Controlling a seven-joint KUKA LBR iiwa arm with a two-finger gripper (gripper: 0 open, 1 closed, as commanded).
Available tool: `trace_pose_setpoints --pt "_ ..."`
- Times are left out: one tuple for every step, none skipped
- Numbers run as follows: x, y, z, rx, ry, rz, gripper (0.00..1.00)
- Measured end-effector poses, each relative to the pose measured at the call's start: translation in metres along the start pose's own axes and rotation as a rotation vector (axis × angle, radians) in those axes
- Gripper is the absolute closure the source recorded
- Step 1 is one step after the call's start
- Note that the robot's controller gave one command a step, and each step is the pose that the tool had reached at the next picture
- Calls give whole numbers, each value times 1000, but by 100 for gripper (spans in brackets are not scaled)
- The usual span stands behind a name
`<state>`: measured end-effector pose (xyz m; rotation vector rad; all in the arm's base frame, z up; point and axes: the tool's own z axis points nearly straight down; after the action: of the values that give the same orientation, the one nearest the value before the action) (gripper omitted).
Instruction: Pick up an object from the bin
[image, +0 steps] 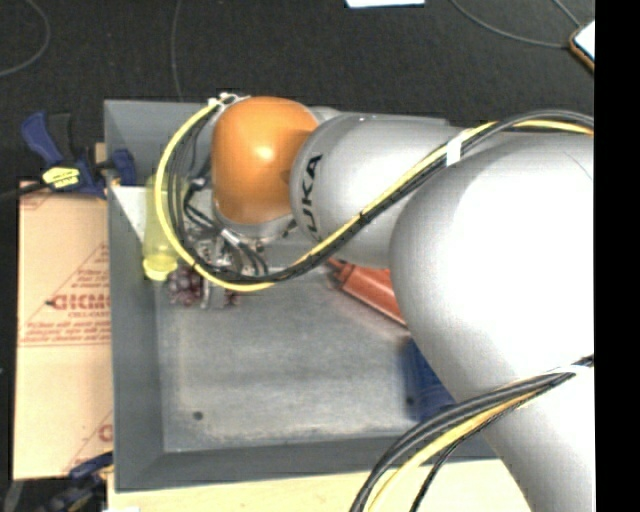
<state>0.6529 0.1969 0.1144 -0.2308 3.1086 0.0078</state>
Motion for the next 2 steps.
trace_pose_setpoints --pt "-2 0 -16 -1 -7 -1 100" --pt "0 -1 -36 0 2 1 100"
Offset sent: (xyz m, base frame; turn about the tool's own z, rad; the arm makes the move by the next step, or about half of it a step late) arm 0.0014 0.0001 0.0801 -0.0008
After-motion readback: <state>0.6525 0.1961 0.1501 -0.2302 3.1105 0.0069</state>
